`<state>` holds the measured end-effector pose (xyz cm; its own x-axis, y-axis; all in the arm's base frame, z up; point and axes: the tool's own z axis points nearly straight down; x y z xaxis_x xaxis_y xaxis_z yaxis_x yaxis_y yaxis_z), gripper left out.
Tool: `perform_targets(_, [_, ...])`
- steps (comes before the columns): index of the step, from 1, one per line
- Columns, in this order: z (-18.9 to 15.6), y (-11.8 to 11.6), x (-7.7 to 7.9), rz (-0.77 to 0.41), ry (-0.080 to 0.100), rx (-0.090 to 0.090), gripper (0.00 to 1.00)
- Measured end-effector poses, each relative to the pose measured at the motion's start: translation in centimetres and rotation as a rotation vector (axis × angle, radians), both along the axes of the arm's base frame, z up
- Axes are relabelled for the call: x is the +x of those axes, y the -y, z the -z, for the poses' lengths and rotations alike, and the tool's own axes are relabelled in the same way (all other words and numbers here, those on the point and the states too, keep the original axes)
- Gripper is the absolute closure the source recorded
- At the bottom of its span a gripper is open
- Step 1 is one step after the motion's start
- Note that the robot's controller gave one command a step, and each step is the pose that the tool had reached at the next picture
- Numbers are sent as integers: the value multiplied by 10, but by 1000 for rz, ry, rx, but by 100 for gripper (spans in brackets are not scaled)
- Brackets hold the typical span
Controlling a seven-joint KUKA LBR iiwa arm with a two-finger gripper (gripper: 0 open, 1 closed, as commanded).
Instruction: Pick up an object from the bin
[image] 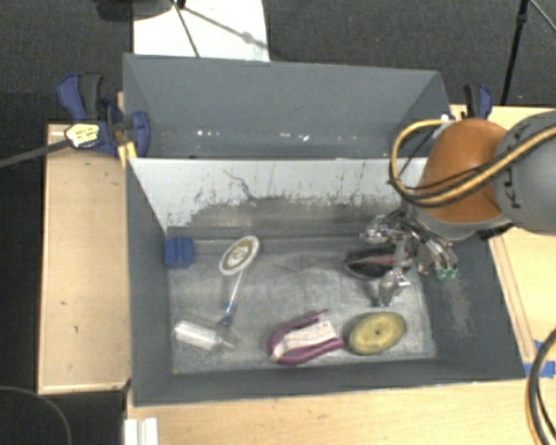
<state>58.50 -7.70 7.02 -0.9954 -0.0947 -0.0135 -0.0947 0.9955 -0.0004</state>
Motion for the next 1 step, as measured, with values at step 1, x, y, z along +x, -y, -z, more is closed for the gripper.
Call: perform_targets(1, [-5, 2, 0, -2, 4, -2, 100])
